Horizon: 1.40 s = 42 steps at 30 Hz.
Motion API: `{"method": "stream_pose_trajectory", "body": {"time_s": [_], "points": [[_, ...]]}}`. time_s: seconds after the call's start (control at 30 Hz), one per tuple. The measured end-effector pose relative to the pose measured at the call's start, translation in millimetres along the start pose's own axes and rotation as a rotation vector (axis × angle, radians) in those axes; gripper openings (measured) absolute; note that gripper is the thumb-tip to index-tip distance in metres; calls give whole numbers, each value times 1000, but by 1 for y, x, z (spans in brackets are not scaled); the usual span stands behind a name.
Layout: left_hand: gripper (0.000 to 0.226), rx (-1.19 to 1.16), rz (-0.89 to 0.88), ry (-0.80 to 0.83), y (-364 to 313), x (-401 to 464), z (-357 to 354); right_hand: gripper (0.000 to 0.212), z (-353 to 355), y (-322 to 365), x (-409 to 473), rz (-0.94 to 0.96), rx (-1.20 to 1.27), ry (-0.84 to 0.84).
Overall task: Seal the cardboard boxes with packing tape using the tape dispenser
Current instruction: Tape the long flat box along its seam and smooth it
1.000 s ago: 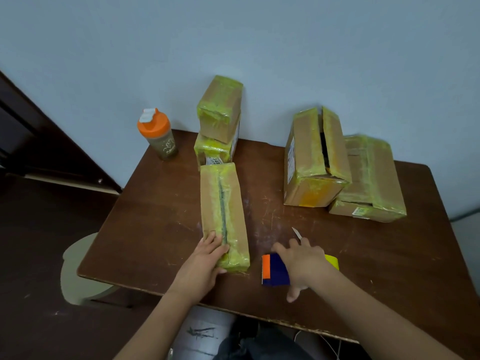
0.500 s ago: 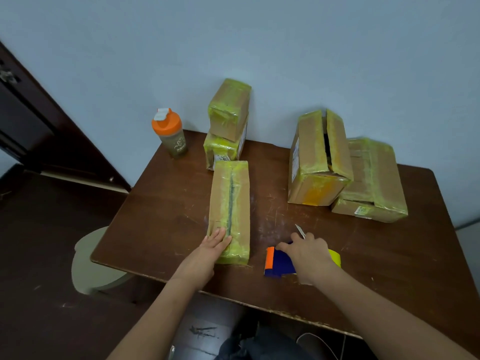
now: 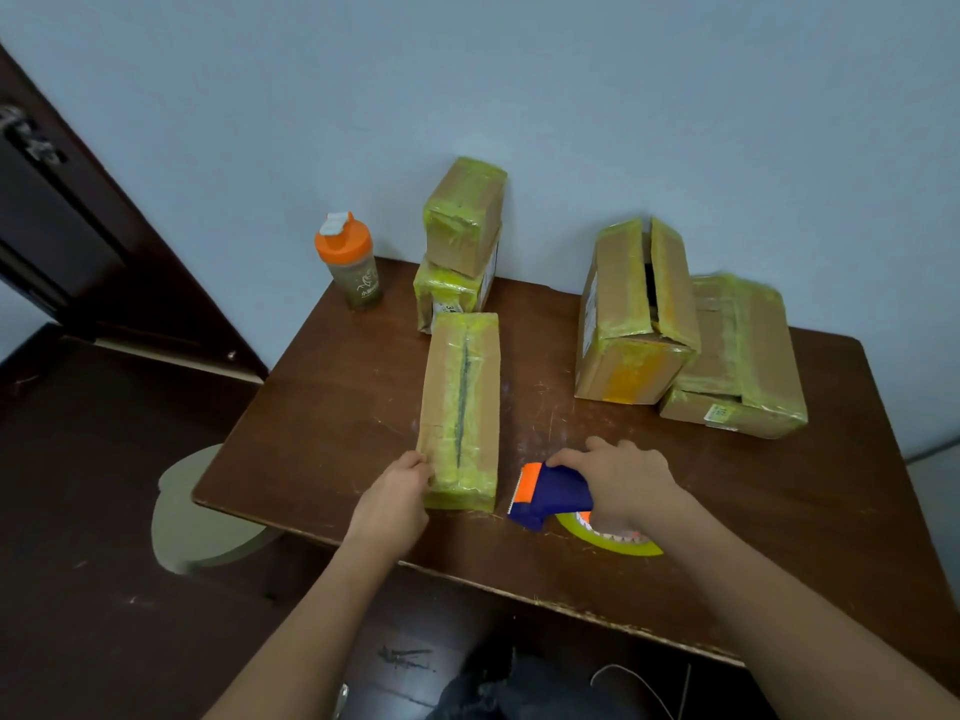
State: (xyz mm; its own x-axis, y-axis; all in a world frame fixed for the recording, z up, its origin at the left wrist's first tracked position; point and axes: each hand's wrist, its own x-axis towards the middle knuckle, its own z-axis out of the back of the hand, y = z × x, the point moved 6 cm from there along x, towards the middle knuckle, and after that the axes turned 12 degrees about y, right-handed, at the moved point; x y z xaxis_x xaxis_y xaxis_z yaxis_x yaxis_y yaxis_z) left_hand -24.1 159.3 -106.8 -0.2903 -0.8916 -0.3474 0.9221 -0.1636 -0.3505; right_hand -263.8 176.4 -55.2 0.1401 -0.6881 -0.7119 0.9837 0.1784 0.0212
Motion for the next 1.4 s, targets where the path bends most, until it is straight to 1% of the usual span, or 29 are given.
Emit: {"method": "stream_pose_trajectory", "body": {"time_s": [0.07, 0.13, 0.17, 0.2, 0.23, 0.27, 0.3, 0.33, 0.37, 0.43, 0.53, 0.67, 0.73, 0.83, 0.93, 1.1, 1.17, 1.23, 1.33, 1.4], "points": [[46, -63, 14, -50, -3, -5, 6, 76, 8, -3, -6, 64, 45, 8], [40, -160, -6, -162, -7, -9, 18, 80, 16, -5, -12, 143, 87, 15], [38, -239, 0, -193, -11, -11, 22, 81, 20, -5, -14, 180, 107, 16], [34, -370, 42, -186, -12, -10, 24, 83, 25, -4, -17, 216, 131, 14], [30, -579, 131, -122, -11, -9, 21, 84, 29, -3, -19, 251, 156, 7], [27, -853, 233, -8, -13, -9, 15, 85, 34, 1, -21, 286, 177, -7], [27, -1125, 322, 118, -18, -11, 6, 85, 38, 5, -23, 320, 192, -25], [30, -1334, 383, 216, -24, -13, 1, 86, 42, 9, -25, 350, 204, -43], [32, -1454, 411, 286, -29, -16, 2, 87, 44, 13, -26, 377, 216, -59], [34, -1598, 420, 375, -34, -22, 5, 89, 47, 20, -27, 421, 250, -74], [30, -1700, 404, 428, -33, -30, 10, 91, 48, 28, -26, 459, 272, -88], [23, -1852, 357, 366, -24, -33, 13, 93, 47, 35, -24, 473, 263, -100], [20, -1868, 343, 343, -20, -35, 16, 94, 46, 36, -23, 480, 265, -102], [19, -1889, 341, 355, -20, -39, 18, 93, 46, 38, -22, 492, 273, -112], [22, -1867, 359, 371, -22, -39, 16, 93, 46, 40, -21, 501, 282, -112], [22, -1847, 389, 330, -16, -35, 12, 91, 48, 37, -21, 506, 287, -113], [27, -1801, 408, 407, -21, -36, 4, 90, 49, 35, -21, 507, 284, -107], [30, -1808, 393, 493, -35, -37, -3, 90, 50, 34, -21, 511, 291, -105], [32, -1851, 295, 563, -54, -35, -8, 90, 52, 32, -22, 514, 325, -97], [32, -1879, 254, 576, -59, -33, -9, 90, 54, 29, -22, 517, 330, -95]]}}
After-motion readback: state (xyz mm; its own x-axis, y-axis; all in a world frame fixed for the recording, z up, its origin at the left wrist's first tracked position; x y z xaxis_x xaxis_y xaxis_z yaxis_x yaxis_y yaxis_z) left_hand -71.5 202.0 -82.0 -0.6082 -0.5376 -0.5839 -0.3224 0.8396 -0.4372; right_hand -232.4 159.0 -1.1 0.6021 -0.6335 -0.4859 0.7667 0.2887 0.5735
